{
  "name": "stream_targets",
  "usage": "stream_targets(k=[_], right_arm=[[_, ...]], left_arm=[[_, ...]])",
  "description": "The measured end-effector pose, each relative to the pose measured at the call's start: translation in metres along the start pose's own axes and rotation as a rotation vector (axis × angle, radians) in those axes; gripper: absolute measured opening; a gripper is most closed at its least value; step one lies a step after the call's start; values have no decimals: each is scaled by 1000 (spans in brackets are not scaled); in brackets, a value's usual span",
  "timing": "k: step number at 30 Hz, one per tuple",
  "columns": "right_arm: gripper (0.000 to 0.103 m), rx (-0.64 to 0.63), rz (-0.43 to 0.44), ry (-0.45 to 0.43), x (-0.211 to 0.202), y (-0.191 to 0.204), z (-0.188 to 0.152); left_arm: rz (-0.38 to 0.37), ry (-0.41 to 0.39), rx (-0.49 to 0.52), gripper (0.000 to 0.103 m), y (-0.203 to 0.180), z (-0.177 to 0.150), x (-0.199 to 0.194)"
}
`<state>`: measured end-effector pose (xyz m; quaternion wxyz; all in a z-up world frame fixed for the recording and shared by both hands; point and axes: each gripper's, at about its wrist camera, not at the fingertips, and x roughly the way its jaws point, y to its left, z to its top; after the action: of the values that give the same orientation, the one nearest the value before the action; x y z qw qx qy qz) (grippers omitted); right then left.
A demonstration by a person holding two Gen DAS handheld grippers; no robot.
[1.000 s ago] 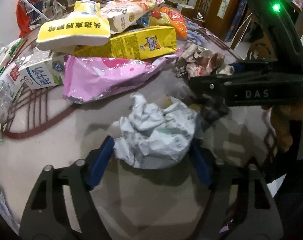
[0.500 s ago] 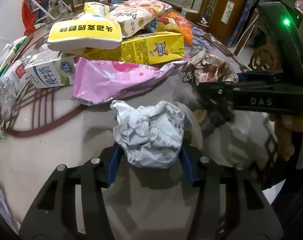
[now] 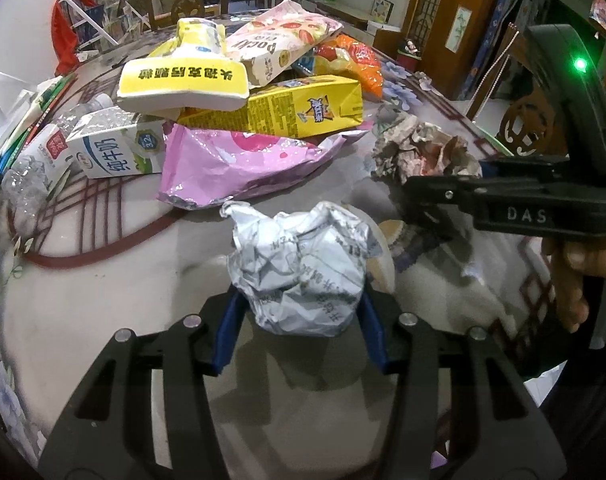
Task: Collect trash
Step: 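Carry both crumpled items over the red bin and open both tools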
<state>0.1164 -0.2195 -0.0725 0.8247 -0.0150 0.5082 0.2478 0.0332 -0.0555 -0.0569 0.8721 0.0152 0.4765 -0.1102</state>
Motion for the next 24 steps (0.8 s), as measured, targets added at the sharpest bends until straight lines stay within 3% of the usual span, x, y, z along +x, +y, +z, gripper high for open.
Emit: stream_targets(k=[14,24], right_arm=[[43,52,30,-86,-46,-7,-3],[43,115,-18,-156,-84,-51,-1]], left_arm=[[-6,-64,-7,49,-11,23,-25],[-42,-88,41,50,-39,54,-24]])
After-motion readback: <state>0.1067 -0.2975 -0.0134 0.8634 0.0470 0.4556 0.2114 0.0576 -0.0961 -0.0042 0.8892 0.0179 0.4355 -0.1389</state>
